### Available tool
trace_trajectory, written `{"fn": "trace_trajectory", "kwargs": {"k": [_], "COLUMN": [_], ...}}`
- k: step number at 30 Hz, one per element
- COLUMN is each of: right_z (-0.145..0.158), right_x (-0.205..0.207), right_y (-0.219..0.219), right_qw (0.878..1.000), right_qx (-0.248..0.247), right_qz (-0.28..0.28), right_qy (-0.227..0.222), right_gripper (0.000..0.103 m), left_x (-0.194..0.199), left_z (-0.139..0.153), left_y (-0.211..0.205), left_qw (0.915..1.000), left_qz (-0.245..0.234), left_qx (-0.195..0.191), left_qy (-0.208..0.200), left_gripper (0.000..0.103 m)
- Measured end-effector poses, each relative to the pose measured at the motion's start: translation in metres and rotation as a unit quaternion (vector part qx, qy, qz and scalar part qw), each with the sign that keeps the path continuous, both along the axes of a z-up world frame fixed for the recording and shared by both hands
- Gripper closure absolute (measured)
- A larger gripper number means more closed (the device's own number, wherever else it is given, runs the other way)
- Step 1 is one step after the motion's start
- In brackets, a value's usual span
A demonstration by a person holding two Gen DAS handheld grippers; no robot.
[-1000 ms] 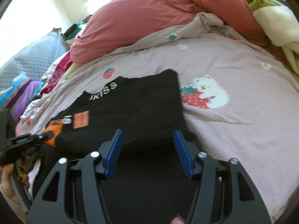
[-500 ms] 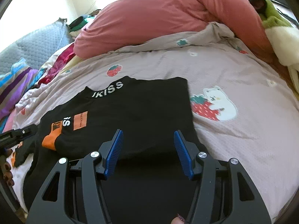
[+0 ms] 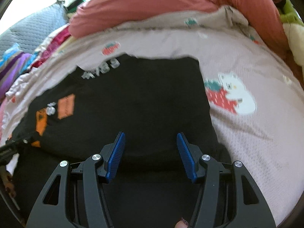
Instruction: Fold small clothes
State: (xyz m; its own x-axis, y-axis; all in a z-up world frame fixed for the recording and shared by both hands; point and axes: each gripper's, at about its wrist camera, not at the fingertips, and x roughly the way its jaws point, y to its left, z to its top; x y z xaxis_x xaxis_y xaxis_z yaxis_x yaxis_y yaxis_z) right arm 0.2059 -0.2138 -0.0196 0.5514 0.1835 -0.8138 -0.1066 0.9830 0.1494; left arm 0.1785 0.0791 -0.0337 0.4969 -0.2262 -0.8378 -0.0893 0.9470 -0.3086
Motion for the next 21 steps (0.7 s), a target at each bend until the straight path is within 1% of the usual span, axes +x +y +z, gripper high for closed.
{"fn": "trace_trajectory", "kwargs": {"k": [2, 3, 6, 7, 9, 11, 13, 14, 17, 19, 20, 21], "right_z": [0.002, 0.004, 0.013, 0.017, 0.023, 0.029, 0.035, 0.038, 0.046, 0.051, 0.053, 0.056], "right_x": [-0.005, -0.008, -0.02, -0.023, -0.028, -0.032, -0.035, -0.036, -0.041, -0.045, -0.046, -0.048], "right_y": [0.001, 0.001, -0.003, -0.004, -0.007, -0.007, -0.006, -0.005, 0.0, 0.002, 0.004, 0.005], "right_qw": [1.0, 1.0, 1.0, 1.0, 0.999, 0.999, 0.999, 0.999, 0.998, 0.998, 0.998, 0.998], "right_qx": [-0.002, -0.001, 0.008, 0.012, 0.024, 0.029, 0.029, 0.03, 0.023, 0.019, 0.017, 0.018], "right_qz": [0.003, 0.006, 0.009, 0.007, 0.004, 0.001, 0.0, 0.001, 0.002, 0.001, 0.0, -0.001], "right_qy": [-0.002, -0.004, -0.015, -0.019, -0.024, -0.029, -0.036, -0.039, -0.051, -0.059, -0.061, -0.065], "right_gripper": [0.047, 0.045, 0.042, 0.041, 0.034, 0.03, 0.027, 0.026, 0.017, 0.013, 0.008, 0.008], "left_x": [-0.001, -0.003, -0.009, -0.01, -0.014, -0.016, -0.02, -0.021, -0.026, -0.029, -0.031, -0.033], "left_z": [0.001, 0.002, 0.011, 0.014, 0.019, 0.023, 0.029, 0.03, 0.035, 0.04, 0.042, 0.044], "left_y": [0.001, 0.002, 0.001, 0.001, 0.001, 0.003, 0.006, 0.007, 0.014, 0.016, 0.017, 0.019], "left_qw": [1.0, 1.0, 0.9999, 0.9998, 0.9996, 0.9994, 0.9991, 0.9991, 0.9986, 0.9983, 0.9982, 0.998], "left_qz": [0.002, 0.004, 0.002, 0.002, 0.004, 0.007, 0.012, 0.013, 0.019, 0.024, 0.025, 0.028], "left_qx": [-0.003, -0.004, 0.0, 0.0, -0.001, -0.002, 0.001, 0.001, -0.017, -0.013, -0.012, -0.012], "left_qy": [-0.001, -0.003, -0.015, -0.019, -0.027, -0.034, -0.04, -0.041, -0.047, -0.052, -0.054, -0.056], "left_gripper": [0.075, 0.075, 0.073, 0.07, 0.065, 0.057, 0.053, 0.048, 0.038, 0.034, 0.03, 0.028]}}
